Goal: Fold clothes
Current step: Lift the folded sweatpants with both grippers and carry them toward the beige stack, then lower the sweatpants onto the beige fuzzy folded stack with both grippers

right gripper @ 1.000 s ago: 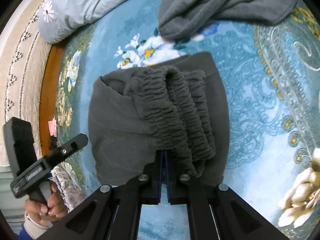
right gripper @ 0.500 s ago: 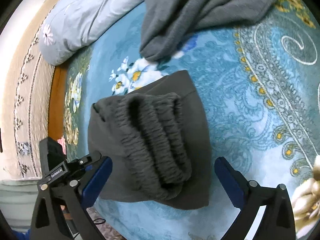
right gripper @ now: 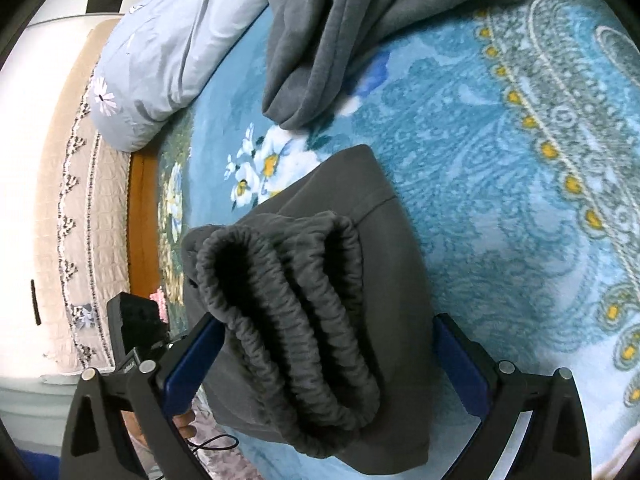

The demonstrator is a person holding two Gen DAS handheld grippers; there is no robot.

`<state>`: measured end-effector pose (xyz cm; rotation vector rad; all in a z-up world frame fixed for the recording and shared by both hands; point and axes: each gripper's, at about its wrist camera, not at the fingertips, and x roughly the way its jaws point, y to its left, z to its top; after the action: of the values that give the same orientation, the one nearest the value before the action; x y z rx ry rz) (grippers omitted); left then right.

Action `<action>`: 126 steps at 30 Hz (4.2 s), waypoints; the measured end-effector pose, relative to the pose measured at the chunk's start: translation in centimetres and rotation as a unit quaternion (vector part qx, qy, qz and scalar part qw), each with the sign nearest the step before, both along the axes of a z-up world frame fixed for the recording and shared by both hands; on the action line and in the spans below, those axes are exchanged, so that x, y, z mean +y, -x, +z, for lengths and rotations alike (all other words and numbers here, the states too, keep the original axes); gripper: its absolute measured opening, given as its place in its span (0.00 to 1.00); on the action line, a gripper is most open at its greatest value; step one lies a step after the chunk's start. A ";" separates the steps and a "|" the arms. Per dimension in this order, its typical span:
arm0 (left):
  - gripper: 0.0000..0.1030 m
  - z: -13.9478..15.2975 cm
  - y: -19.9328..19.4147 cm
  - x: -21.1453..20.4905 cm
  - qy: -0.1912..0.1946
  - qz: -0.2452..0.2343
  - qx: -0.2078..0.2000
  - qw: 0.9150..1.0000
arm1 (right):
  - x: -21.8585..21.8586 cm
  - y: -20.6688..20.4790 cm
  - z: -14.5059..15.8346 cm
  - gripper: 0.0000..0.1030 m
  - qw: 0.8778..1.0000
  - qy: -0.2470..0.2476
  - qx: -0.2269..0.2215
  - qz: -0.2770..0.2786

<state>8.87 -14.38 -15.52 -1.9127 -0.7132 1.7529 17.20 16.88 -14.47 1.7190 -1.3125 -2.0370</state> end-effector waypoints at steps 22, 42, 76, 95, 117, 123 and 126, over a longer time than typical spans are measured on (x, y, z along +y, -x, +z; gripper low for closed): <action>0.92 -1.3 0.4 0.6 -0.033 0.040 -0.026 0.998 | -0.6 0.1 -0.3 1.00 1.000 0.010 0.011 0.022; 0.71 6.3 -1.0 6.1 0.098 -0.083 0.096 0.987 | -0.5 -1.4 4.1 0.60 1.000 -0.010 0.021 0.009; 0.71 28.6 -11.1 17.2 0.029 -0.220 0.249 0.943 | 6.9 -20.7 28.7 0.59 0.979 -0.078 0.133 -0.134; 0.71 33.6 -12.4 27.4 -0.051 -0.339 0.270 0.900 | 10.8 -30.0 36.0 0.59 0.934 -0.140 0.156 -0.289; 0.71 32.5 -10.8 48.2 -0.008 -0.327 0.228 0.917 | 32.0 -32.4 31.1 0.59 0.933 -0.066 0.185 -0.301; 0.71 30.8 -10.0 54.2 -0.005 -0.327 0.204 0.923 | 37.3 -32.7 29.2 0.59 0.932 -0.053 0.182 -0.309; 0.70 30.0 -9.9 56.9 -0.008 -0.330 0.202 0.922 | 39.7 -32.7 28.8 0.59 0.931 -0.056 0.180 -0.313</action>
<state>18.78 42.53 14.52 -1.4543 0.0731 1.5889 49.94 56.55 14.29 0.9344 -1.7878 -2.6337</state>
